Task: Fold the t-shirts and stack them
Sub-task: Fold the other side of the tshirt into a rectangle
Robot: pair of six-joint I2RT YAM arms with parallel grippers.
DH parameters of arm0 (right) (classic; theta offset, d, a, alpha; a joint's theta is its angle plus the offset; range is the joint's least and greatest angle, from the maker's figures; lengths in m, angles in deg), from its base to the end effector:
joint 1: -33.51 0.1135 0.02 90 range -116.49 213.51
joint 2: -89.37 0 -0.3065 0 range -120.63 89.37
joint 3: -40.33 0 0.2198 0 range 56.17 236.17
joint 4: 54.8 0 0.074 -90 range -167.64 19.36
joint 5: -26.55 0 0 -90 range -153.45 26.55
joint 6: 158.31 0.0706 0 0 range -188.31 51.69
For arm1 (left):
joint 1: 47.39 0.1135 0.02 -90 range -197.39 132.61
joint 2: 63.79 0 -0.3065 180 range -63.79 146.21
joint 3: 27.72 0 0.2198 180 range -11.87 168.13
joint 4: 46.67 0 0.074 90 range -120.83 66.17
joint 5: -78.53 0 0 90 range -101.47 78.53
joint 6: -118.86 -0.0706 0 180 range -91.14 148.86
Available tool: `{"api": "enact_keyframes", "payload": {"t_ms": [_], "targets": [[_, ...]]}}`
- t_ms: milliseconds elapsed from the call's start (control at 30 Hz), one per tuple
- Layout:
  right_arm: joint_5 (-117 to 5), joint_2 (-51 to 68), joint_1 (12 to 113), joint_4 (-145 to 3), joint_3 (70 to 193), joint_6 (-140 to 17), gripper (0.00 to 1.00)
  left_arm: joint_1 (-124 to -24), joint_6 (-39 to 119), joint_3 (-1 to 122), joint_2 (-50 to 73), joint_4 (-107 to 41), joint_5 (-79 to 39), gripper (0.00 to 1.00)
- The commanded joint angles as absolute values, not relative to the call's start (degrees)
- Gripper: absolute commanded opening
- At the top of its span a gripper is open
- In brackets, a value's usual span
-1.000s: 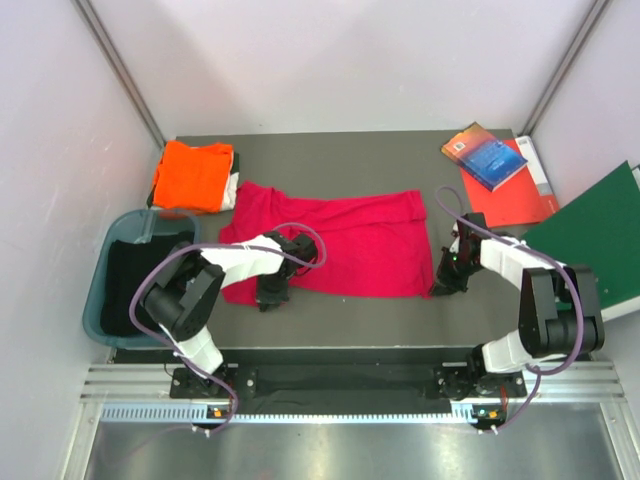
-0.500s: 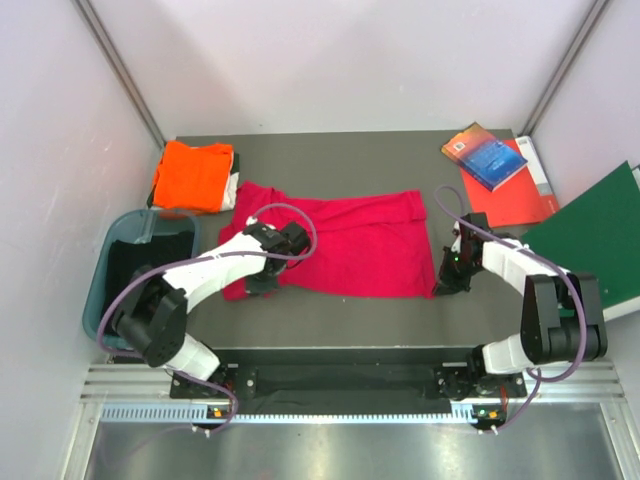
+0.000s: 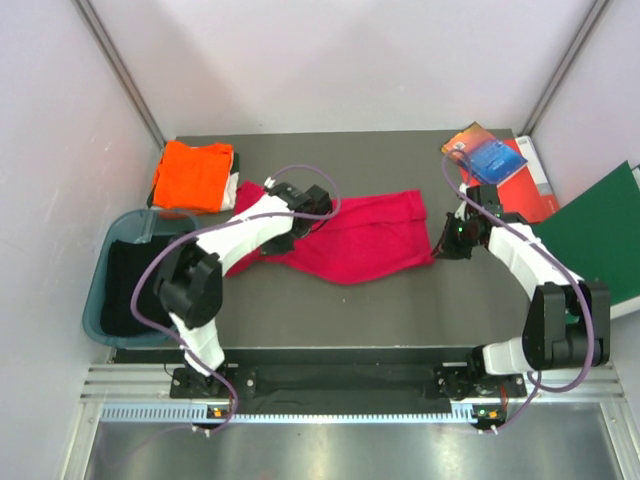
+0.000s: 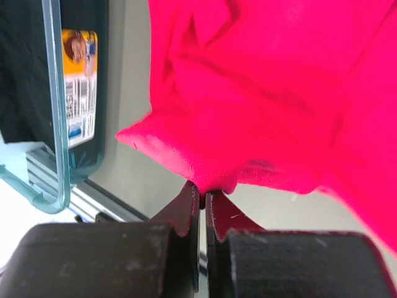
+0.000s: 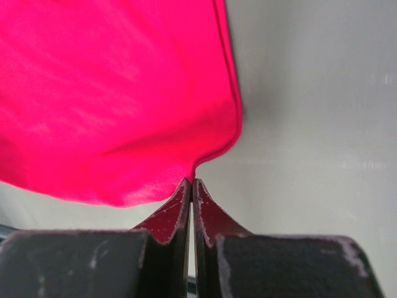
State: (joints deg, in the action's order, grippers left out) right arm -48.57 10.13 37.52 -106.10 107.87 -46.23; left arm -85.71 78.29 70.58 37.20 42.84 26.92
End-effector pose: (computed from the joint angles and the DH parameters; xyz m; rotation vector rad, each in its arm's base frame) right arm 0.2407 0.0350 0.2433 0.3403 2.6793 0.4897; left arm 0.2571 -0.1473 0.2748 -0.2361 2.6081 0.6920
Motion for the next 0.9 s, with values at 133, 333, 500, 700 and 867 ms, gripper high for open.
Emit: {"api": "enact_keyframes", "payload": {"t_ms": [133, 333, 500, 700, 867], "targets": [[-48.33, 1.93, 37.46, -100.09, 117.77, -46.08, 0.00, -79.31, 74.48, 83.74, 46.86, 43.97, 31.86, 0.00], [-48.86, -6.59, 37.11, -99.47, 126.21, -45.90, 0.00, -73.50, 69.12, 86.56, 48.70, 40.63, 31.42, 0.00], [-49.21, -15.28, 37.29, -99.12, 132.10, -45.55, 0.00, -71.99, 63.59, 91.30, 53.09, 37.21, 30.46, 0.00], [-47.80, -23.65, 37.11, -100.79, 137.12, -45.73, 0.59, -71.99, 59.72, 100.26, 60.29, 37.02, 29.92, 0.00], [-49.21, -19.70, 37.29, -98.24, 135.71, -44.50, 1.00, -71.38, 57.17, 107.02, 64.26, 37.29, 31.07, 0.00]]}}
